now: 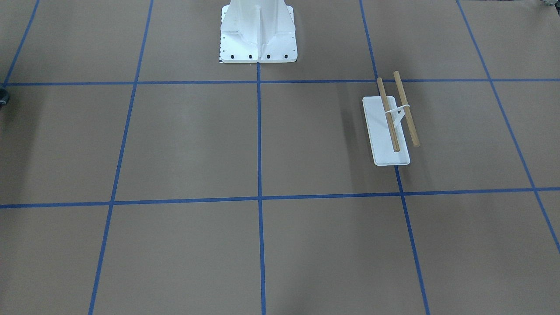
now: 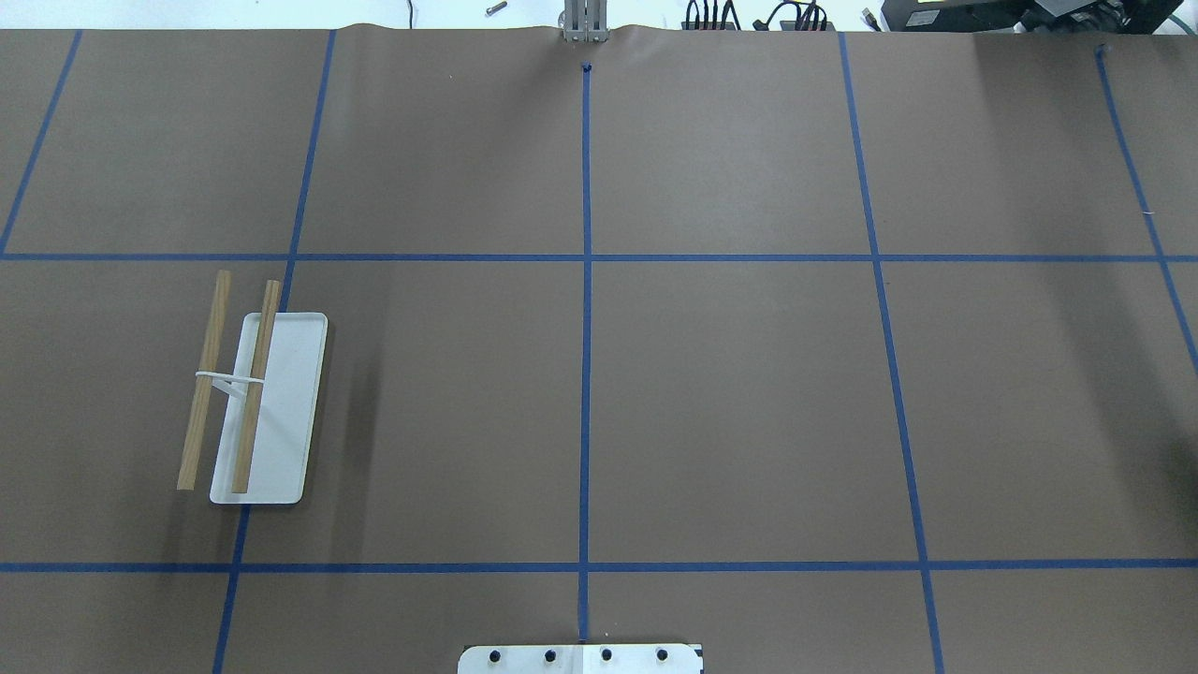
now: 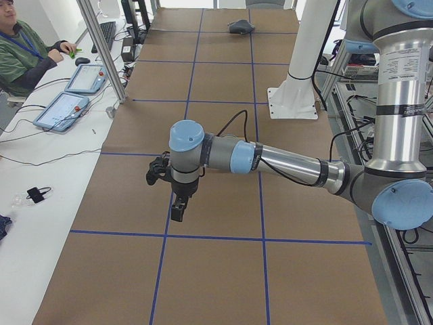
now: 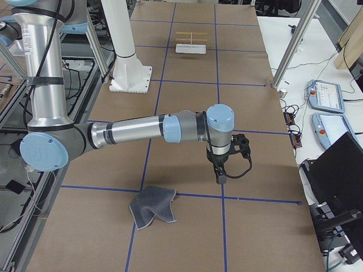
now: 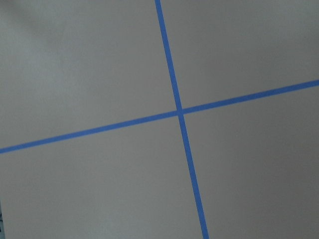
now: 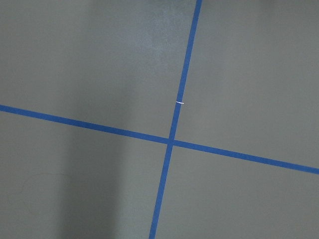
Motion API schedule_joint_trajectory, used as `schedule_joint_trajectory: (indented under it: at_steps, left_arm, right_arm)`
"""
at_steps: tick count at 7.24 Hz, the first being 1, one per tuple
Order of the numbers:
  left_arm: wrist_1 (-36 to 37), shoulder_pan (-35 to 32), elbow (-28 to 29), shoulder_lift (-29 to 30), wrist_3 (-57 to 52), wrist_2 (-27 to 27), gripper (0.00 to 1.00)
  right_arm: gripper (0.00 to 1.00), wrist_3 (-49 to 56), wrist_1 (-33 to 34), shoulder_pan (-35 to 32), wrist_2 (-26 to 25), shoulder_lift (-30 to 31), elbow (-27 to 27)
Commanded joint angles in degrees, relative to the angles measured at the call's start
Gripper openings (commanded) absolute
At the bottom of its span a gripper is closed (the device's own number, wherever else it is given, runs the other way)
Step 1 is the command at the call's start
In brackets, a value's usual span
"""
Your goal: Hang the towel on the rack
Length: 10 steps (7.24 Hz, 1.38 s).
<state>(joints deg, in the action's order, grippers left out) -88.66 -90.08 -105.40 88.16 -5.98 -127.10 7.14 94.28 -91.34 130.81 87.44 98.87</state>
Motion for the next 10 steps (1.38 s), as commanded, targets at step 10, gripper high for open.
schedule_joint_trajectory:
  at_steps: [10]
  left_arm:
    - [-23.9,0.3,3.7,-1.7,5.6,-0.2,0.99]
  right_arm:
    - [1.00,-15.5,-30.6,17.6,0.0,19.5,-5.0]
